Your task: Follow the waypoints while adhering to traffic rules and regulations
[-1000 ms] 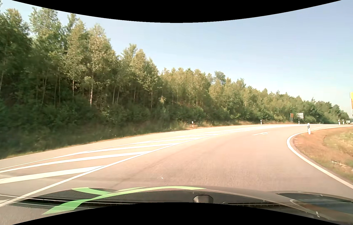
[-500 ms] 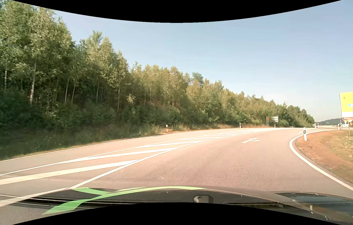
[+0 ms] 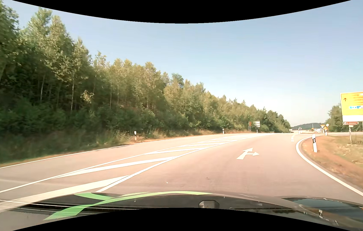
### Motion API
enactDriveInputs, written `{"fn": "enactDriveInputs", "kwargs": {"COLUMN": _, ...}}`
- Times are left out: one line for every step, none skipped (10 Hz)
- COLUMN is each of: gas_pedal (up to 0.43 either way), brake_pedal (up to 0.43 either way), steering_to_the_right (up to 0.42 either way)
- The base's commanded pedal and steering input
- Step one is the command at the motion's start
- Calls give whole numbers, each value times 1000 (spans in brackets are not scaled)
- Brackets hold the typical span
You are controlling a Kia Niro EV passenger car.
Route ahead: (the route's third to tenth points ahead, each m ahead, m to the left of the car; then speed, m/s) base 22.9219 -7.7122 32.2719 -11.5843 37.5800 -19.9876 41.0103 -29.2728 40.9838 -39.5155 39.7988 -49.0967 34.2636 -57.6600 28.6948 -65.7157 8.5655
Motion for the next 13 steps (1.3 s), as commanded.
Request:
{"fn": "enactDriveInputs", "kwargs": {"gas_pedal": 177, "brake_pedal": 0, "steering_to_the_right": 138}}
{"fn": "enactDriveInputs", "kwargs": {"gas_pedal": 177, "brake_pedal": 0, "steering_to_the_right": 138}}
{"fn": "enactDriveInputs", "kwargs": {"gas_pedal": 169, "brake_pedal": 0, "steering_to_the_right": 137}}
{"fn": "enactDriveInputs", "kwargs": {"gas_pedal": 157, "brake_pedal": 0, "steering_to_the_right": 137}}
{"fn": "enactDriveInputs", "kwargs": {"gas_pedal": 150, "brake_pedal": 0, "steering_to_the_right": 135}}
{"fn": "enactDriveInputs", "kwargs": {"gas_pedal": 150, "brake_pedal": 0, "steering_to_the_right": 133}}
{"fn": "enactDriveInputs", "kwargs": {"gas_pedal": 138, "brake_pedal": 0, "steering_to_the_right": 131}}
{"fn": "enactDriveInputs", "kwargs": {"gas_pedal": 130, "brake_pedal": 0, "steering_to_the_right": 128}}
{"fn": "enactDriveInputs", "kwargs": {"gas_pedal": 130, "brake_pedal": 0, "steering_to_the_right": 125}}
{"fn": "enactDriveInputs", "kwargs": {"gas_pedal": 130, "brake_pedal": 0, "steering_to_the_right": 123}}
{"fn": "enactDriveInputs", "kwargs": {"gas_pedal": 138, "brake_pedal": 0, "steering_to_the_right": 120}}
{"fn": "enactDriveInputs", "kwargs": {"gas_pedal": 138, "brake_pedal": 0, "steering_to_the_right": 115}}
{"fn": "enactDriveInputs", "kwargs": {"gas_pedal": 138, "brake_pedal": 0, "steering_to_the_right": 111}}
